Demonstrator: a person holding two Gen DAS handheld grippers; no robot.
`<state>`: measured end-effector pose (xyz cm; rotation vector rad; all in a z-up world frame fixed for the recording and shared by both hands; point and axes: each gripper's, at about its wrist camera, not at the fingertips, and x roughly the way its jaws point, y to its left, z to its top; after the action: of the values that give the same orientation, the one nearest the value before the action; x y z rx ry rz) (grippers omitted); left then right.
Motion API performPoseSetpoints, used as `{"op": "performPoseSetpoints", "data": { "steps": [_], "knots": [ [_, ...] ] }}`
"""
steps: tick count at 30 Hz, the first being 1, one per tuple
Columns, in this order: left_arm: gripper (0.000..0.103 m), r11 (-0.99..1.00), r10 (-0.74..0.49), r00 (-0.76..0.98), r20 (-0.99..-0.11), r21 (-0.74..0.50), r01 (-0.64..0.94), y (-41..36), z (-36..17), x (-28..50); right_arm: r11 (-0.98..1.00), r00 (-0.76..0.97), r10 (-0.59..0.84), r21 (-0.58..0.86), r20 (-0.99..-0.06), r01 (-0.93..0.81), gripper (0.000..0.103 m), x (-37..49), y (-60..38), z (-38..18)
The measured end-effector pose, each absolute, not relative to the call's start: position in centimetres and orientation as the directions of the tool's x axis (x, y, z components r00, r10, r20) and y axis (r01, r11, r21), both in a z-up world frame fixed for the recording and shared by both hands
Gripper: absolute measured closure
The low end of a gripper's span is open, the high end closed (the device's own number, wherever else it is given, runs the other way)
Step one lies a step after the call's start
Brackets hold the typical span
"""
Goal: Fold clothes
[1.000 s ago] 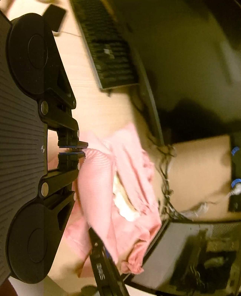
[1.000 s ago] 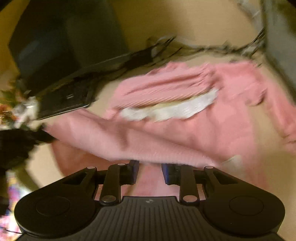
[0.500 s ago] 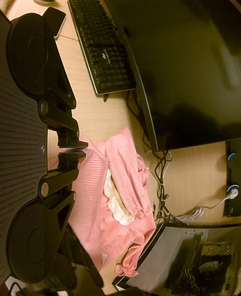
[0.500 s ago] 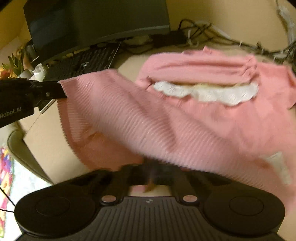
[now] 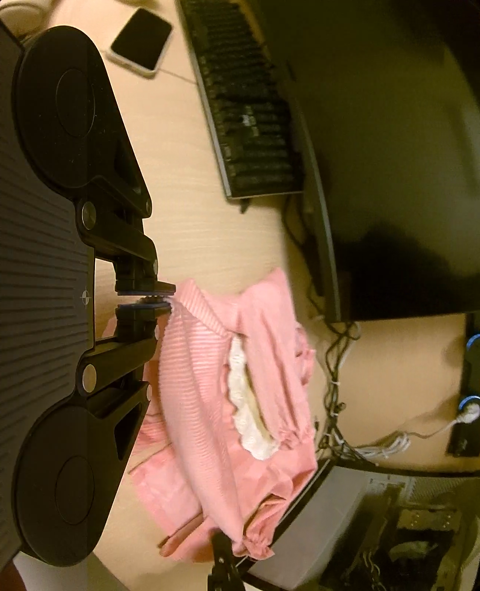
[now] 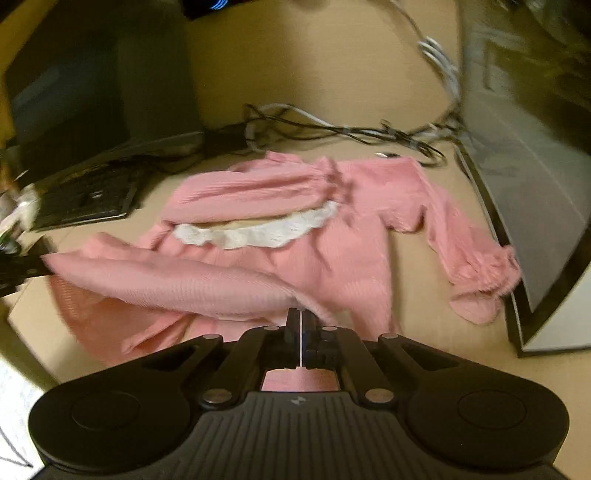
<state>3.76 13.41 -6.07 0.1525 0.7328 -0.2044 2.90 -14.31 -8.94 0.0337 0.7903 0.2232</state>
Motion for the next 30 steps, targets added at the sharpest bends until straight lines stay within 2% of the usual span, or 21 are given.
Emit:
{"op": "performPoseSetpoints", "data": {
  "steps": [1, 2, 3, 4, 5, 6, 8, 11, 13, 14, 15, 17, 18, 20, 22, 24, 25, 26, 27, 29, 30],
  "knots": [
    [0.098, 0.97, -0.128, 0.72, -0.682, 0.067, 0.236, 13.3, -6.4, 3.8, 0.972, 0.685, 0.213, 0.078, -0.696, -0.223, 0.099, 2.6, -13.6, -8.9],
    [0.097, 0.97, -0.122, 0.717, -0.686, 0.072, 0.234, 13.2, -6.8, 3.9, 0.965, 0.689, 0.214, 0.041, -0.692, -0.259, 0.091, 2.3, -12.9, -8.9],
    [0.096, 0.97, -0.115, 0.714, -0.691, 0.076, 0.231, 13.1, -7.1, 3.9, 0.956, 0.693, 0.216, 0.005, -0.688, -0.293, 0.076, 2.1, -12.2, -8.9],
    [0.095, 0.971, -0.109, 0.712, -0.694, 0.078, 0.225, 13.1, -7.4, 4.0, 0.943, 0.7, 0.21, -0.048, -0.683, -0.33, 0.067, 1.7, -11.4, -9.0],
    [0.095, 0.973, -0.102, 0.711, -0.696, 0.08, 0.217, 13.2, -7.7, 4.1, 0.923, 0.707, 0.193, -0.119, -0.68, -0.367, 0.052, 1.2, -10.5, -9.4],
    [0.095, 0.975, -0.094, 0.713, -0.695, 0.08, 0.207, 13.3, -7.8, 4.2, 0.896, 0.711, 0.174, -0.19, -0.681, -0.402, 0.044, 0.7, -9.7, -10.0],
    [0.095, 0.979, -0.082, 0.721, -0.688, 0.079, 0.187, 13.7, -7.7, 4.4, 0.833, 0.724, 0.125, -0.325, -0.678, -0.448, 0.042, 0.2, -8.3, -11.3],
    [0.095, 0.982, -0.081, 0.748, -0.658, 0.078, 0.175, 14.4, -6.5, 4.3, 0.756, 0.765, -0.004, -0.502, -0.644, -0.419, 0.042, 0.5, -7.6, -13.5],
    [0.095, 0.979, -0.082, 0.762, -0.643, 0.089, 0.181, 14.8, -5.7, 3.7, 0.765, 0.789, -0.044, -0.529, -0.613, -0.368, 0.051, 0.8, -8.4, -13.0],
    [0.095, 0.978, -0.082, 0.767, -0.636, 0.097, 0.186, 14.9, -5.3, 3.4, 0.788, 0.793, -0.038, -0.507, -0.608, -0.351, 0.068, 0.9, -9.2, -12.1],
    [0.095, 0.975, -0.084, 0.768, -0.635, 0.105, 0.194, 15.0, -5.1, 2.9, 0.81, 0.793, -0.029, -0.479, -0.608, -0.338, 0.08, 0.7, -9.9, -11.1],
    [0.092, 0.967, -0.107, 0.745, -0.659, 0.105, 0.231, 15.4, -5.4, 1.9, 0.845, 0.766, 0.008, -0.406, -0.643, -0.349, 0.08, 0.0, -11.6, -9.5],
    [0.084, 0.959, -0.141, 0.712, -0.688, 0.082, 0.27, 15.6, -6.1, 1.2, 0.852, 0.736, 0.028, -0.368, -0.677, -0.371, 0.08, -0.5, -12.5, -9.3],
    [0.075, 0.937, -0.205, 0.637, -0.743, 0.038, 0.347, 15.9, -7.5, -0.2, 0.862, 0.663, 0.063, -0.294, -0.746, -0.413, 0.08, -1.9, -14.1, -9.5],
    [0.067, 0.904, -0.254, 0.551, -0.795, 0.008, 0.428, 15.8, -9.0, -1.8, 0.87, 0.607, 0.096, -0.229, -0.789, -0.436, 0.074, -3.2, -15.8, -9.8],
    [0.054, 0.881, -0.303, 0.501, -0.811, -0.039, 0.471, 15.8, -9.3, -2.6, 0.902, 0.59, 0.114, -0.166, -0.799, -0.399, 0.062, -4.1, -17.5, -9.5],
    [0.051, 0.872, -0.335, 0.483, -0.809, -0.072, 0.484, 15.9, -9.2, -2.8, 0.919, 0.587, 0.123, -0.132, -0.8, -0.373, 0.061, -4.4, -18.3, -9.2],
    [0.042, 0.866, -0.38, 0.482, -0.789, -0.12, 0.486, 16.0, -8.5, -2.5, 0.936, 0.593, 0.138, -0.091, -0.794, -0.34, 0.061, -4.5, -19.0, -8.8],
    [0.037, 0.857, -0.43, 0.491, -0.758, -0.173, 0.485, 16.0, -7.7, -1.9, 0.953, 0.608, 0.159, -0.041, -0.778, -0.301, 0.06, -4.2, -19.6, -8.2],
    [0.018, 0.831, -0.527, 0.516, -0.676, -0.281, 0.481, 15.5, -6.1, 0.1, 0.968, 0.638, 0.207, 0.061, -0.741, -0.244, 0.058, -2.7, -19.8, -7.7],
    [0.014, 0.811, -0.57, 0.522, -0.634, -0.335, 0.479, 15.1, -5.6, 1.2, 0.969, 0.654, 0.231, 0.112, -0.72, -0.219, 0.057, -1.7, -19.6, -7.7]
  ]
}}
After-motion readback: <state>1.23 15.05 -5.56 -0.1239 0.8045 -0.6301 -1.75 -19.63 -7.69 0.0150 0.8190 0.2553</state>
